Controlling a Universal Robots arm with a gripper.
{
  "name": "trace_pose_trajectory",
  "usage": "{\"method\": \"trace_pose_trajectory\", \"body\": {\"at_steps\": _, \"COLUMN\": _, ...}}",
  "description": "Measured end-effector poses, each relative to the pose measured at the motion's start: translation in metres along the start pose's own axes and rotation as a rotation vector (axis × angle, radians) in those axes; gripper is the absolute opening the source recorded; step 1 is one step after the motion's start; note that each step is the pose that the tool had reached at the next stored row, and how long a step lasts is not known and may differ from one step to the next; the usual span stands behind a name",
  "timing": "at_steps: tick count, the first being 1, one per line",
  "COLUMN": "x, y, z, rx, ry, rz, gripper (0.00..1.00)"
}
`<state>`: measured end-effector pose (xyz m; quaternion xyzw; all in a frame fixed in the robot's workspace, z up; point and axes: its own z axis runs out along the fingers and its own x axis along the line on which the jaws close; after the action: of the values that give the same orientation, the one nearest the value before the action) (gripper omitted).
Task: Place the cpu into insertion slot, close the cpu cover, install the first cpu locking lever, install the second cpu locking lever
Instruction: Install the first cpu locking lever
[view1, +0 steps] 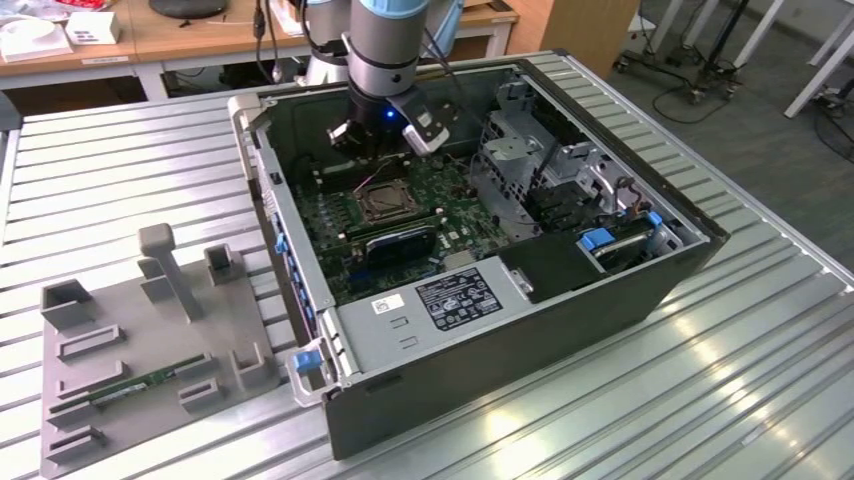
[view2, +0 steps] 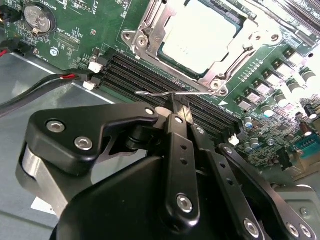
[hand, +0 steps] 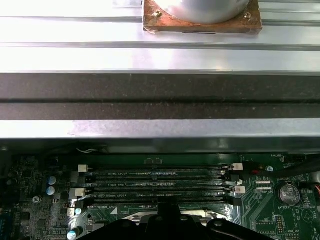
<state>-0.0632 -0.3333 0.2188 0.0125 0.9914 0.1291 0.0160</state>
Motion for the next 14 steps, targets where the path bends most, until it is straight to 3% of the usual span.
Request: {"method": "trace_pose_trajectory", "body": {"at_steps": 14, "x": -0.0022, "y": -0.0015, "z": 0.006, "rx": -0.0003, "ry": -0.0001, "rz": 0.0, "gripper": 0.11}}
